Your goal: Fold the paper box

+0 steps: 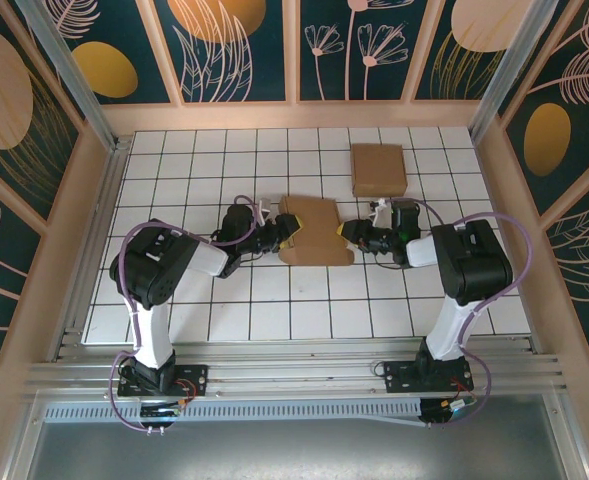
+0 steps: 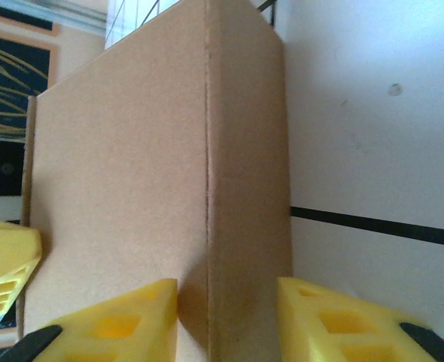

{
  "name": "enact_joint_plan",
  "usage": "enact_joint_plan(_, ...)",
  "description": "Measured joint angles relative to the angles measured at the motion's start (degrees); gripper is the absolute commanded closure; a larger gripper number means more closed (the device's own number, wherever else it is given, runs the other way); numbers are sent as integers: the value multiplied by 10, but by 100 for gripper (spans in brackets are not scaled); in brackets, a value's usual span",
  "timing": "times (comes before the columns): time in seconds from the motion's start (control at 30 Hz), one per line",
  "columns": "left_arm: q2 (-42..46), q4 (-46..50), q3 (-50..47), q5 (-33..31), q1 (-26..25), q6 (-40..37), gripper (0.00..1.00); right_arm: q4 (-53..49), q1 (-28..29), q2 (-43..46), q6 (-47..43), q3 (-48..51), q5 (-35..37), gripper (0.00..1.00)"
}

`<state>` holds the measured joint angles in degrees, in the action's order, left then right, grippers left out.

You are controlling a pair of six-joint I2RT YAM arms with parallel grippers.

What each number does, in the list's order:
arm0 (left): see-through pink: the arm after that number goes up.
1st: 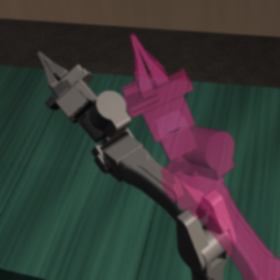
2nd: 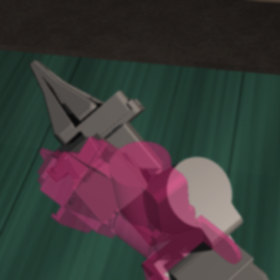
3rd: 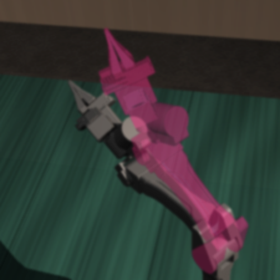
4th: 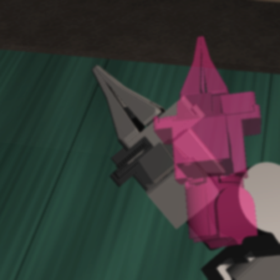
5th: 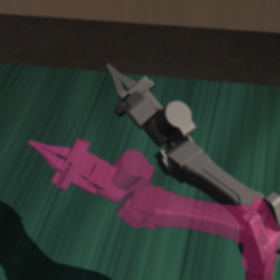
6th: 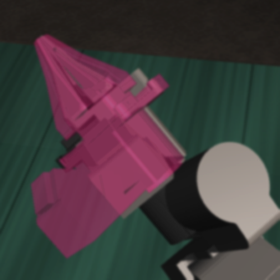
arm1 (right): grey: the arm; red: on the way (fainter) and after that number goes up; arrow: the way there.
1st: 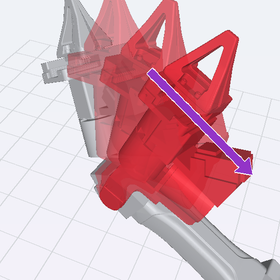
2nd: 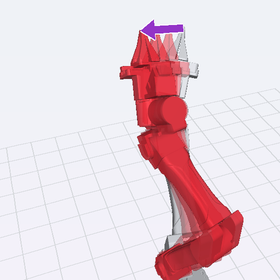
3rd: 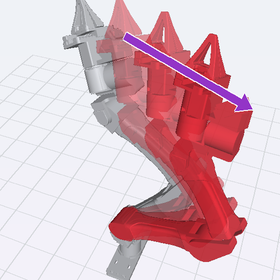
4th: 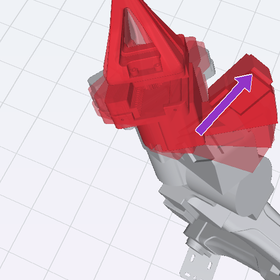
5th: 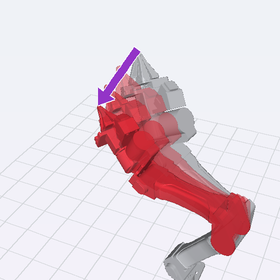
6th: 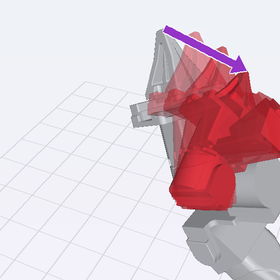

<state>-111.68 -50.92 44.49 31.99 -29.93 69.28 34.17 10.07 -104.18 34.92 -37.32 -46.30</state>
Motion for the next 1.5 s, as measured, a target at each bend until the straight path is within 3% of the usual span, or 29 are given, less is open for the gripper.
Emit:
enact_joint_plan(0.17, 28, 35, -2, -24, 0, 11, 48, -105, 1, 71, -23, 8, 50, 31)
enact_joint_plan(0.4, 130, 91, -11, -65, 0, 9, 49, -171, 5, 305, -124, 18, 152, 19)
enact_joint_plan(0.5, 174, 119, -14, -82, 0, 9, 49, -152, 40, 408, -224, 48, 201, 14)
enact_joint_plan(0.6, 207, 150, -14, -98, 0, 12, 49, -78, 116, 508, -365, 124, 226, 2)
enact_joint_plan(0.7, 234, 180, -16, -113, 0, 15, 49, -3, 197, 561, -522, 201, 239, 1)
enact_joint_plan(0.83, 262, 214, -17, -130, 0, 16, 49, 35, 253, 508, -699, 202, 269, 1)
enact_joint_plan(1.03, 286, 243, -23, -149, 0, 26, 51, 129, 292, 364, -875, 168, 345, 1)
enact_joint_plan(1.3, 298, 238, -51, -167, 0, 85, 53, 275, 325, 159, -1009, 98, 436, 2)
enact_joint_plan(1.5, 298, 224, -64, -213, 13, 111, 53, 368, 349, 57, -1084, 61, 490, 17)
